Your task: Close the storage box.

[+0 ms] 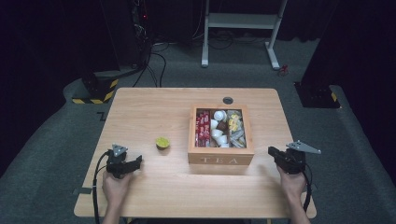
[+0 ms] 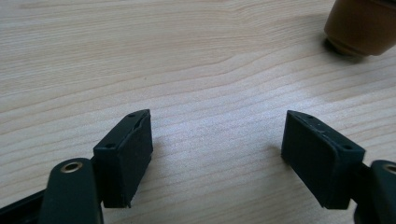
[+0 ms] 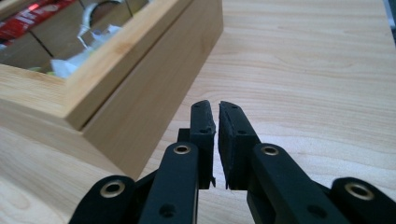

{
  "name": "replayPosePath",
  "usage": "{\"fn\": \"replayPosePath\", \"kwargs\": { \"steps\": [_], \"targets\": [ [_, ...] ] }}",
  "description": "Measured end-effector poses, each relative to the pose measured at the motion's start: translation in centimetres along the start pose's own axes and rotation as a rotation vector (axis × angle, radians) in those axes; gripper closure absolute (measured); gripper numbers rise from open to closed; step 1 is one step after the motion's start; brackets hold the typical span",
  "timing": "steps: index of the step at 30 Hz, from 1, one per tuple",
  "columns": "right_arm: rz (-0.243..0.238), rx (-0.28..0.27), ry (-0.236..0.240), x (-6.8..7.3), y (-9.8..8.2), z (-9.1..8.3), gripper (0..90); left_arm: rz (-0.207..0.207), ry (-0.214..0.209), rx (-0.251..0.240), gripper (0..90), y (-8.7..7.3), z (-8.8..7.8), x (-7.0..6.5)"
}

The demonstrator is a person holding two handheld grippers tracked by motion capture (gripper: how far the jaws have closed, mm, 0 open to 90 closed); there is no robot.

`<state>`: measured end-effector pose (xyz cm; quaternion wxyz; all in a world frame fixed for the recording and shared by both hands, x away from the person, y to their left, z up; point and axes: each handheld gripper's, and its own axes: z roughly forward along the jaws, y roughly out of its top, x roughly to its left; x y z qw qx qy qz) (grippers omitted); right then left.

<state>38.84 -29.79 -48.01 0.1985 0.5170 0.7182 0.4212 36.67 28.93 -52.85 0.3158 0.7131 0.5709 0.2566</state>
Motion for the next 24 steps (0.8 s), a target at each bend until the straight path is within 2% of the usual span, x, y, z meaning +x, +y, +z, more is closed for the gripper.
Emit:
{"fn": "replayPosePath", "kwargs": {
  "steps": [14, 24],
  "targets": [
    [0.004, 0.038, -0.036, -0.4, -0.2, 2.4, 80.9, 0.0, 0.0, 0.0, 24.9, 0.0, 0.0, 0.0],
    [0.014, 0.063, -0.064, -0.6, -0.5, 3.7, 73.1, 0.0, 0.0, 0.0, 25.0, 0.0, 0.0, 0.0]
  ]
}}
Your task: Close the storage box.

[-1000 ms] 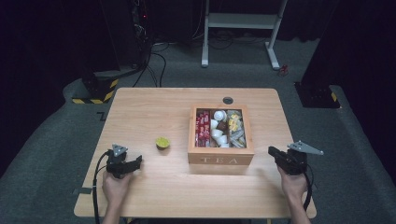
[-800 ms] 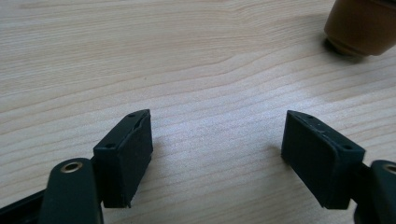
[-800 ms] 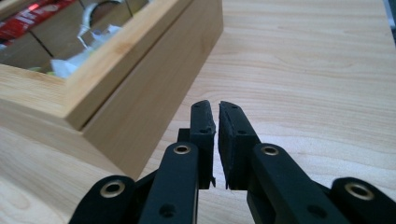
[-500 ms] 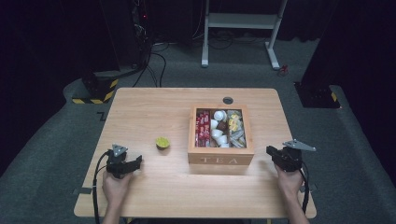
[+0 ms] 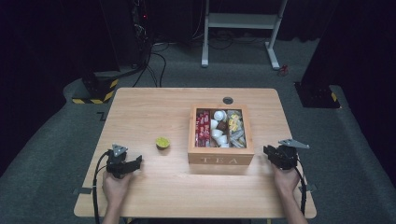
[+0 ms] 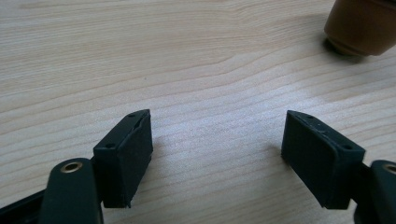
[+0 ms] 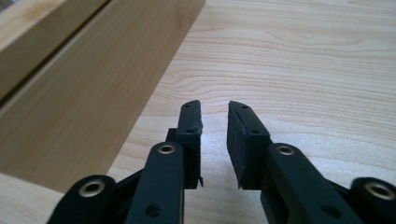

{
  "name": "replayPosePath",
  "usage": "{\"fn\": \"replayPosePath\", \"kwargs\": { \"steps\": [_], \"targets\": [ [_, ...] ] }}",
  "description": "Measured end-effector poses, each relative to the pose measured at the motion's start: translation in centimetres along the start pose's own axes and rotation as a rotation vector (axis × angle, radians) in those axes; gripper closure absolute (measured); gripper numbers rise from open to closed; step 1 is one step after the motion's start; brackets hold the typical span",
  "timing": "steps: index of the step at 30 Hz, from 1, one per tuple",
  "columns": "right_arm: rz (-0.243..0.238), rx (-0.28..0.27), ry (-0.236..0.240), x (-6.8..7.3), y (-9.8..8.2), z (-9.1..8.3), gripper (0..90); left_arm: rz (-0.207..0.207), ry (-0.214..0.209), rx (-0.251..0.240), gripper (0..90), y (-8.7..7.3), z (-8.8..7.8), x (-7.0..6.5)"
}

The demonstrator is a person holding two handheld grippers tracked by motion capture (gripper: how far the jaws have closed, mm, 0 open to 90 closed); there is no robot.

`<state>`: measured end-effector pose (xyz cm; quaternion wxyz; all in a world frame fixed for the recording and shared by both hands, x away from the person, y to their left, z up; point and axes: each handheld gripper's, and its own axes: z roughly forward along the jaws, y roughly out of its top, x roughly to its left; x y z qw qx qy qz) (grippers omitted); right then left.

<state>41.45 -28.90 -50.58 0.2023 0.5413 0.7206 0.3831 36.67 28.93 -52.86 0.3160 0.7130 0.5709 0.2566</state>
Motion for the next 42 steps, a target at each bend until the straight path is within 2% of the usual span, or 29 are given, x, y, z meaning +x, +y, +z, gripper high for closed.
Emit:
{"fn": "replayPosePath", "kwargs": {
  "steps": [3, 15, 27, 31, 37, 42],
  "targets": [
    [-0.002, 0.008, -0.014, -0.1, -0.1, 0.4, 67.6, 0.0, 0.0, 0.001, 25.0, 0.0, 0.0, 0.0],
    [-0.009, 0.041, -0.066, -0.2, -0.4, 1.5, 57.2, 0.0, -0.001, 0.0, 25.0, 0.0, 0.0, 0.0],
    [-0.05, 0.051, -0.094, 0.1, -0.5, 1.9, 49.1, 0.0, -0.001, 0.0, 25.0, 0.0, 0.0, 0.0],
    [-0.095, 0.061, -0.106, 0.4, -0.6, 2.0, 44.2, 0.0, 0.0, 0.0, 25.0, 0.0, 0.0, 0.0],
    [-0.082, 0.066, -0.112, 0.5, -0.7, 1.9, 38.5, 0.0, 0.0, -0.001, 24.9, 0.0, 0.0, 0.0],
    [-0.081, 0.068, -0.115, 0.5, -0.8, 1.8, 37.6, 0.001, 0.0, 0.001, 24.7, 0.0, 0.0, 0.0]
  ]
}}
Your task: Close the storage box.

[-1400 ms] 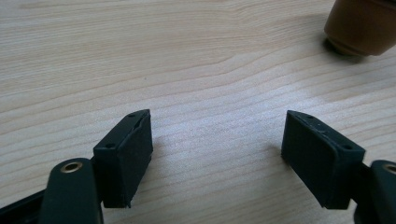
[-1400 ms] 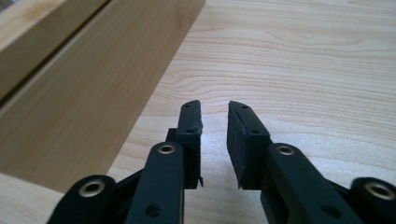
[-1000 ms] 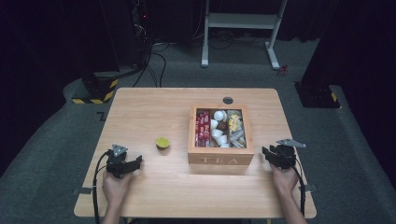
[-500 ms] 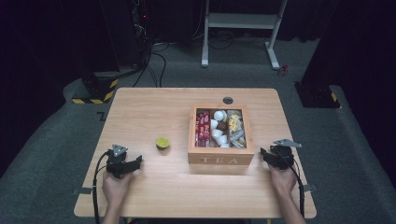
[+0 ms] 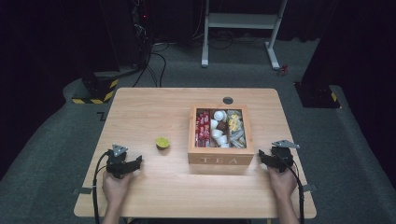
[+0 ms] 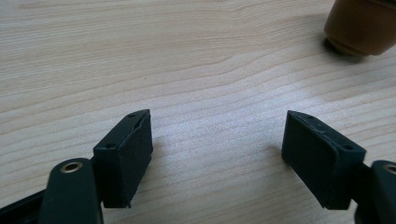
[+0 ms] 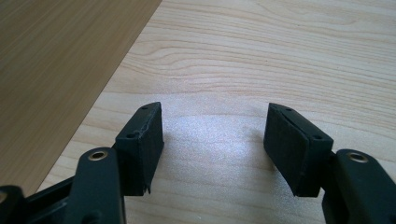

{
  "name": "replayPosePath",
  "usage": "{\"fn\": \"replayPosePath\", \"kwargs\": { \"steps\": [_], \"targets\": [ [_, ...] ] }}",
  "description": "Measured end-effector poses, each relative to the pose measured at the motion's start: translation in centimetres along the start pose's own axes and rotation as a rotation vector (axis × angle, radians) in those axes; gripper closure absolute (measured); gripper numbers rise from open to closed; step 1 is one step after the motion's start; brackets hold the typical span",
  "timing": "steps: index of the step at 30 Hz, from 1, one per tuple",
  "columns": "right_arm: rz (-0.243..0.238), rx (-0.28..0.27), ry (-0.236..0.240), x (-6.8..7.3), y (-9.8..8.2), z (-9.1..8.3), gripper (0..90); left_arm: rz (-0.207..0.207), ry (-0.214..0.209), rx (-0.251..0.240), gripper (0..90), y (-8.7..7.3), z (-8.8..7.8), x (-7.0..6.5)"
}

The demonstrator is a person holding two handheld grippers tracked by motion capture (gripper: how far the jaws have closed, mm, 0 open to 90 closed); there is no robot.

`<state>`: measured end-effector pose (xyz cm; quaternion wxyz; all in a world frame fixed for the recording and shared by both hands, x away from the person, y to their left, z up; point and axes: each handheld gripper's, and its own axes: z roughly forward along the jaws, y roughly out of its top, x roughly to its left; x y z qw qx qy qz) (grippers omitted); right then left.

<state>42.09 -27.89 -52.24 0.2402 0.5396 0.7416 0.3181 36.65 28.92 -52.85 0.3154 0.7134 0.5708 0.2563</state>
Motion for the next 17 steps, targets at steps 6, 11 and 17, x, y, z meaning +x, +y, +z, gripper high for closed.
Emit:
{"fn": "replayPosePath", "kwargs": {
  "steps": [6, 11, 17],
  "targets": [
    [-0.002, 0.0, 0.0, -0.02, 0.0, 0.01, 37.6, -0.001, -0.001, 0.0, 24.6, 0.0, 0.0, 0.0],
    [0.0, 0.0, 0.001, -0.02, 0.0, 0.0, 37.6, -0.004, 0.0, -0.002, 24.6, -0.03, 0.0, -0.06],
    [-0.002, 0.0, 0.003, -0.06, 0.01, 0.01, 37.5, -0.004, 0.001, -0.002, 24.6, -0.03, 0.0, -0.06]
  ]
}}
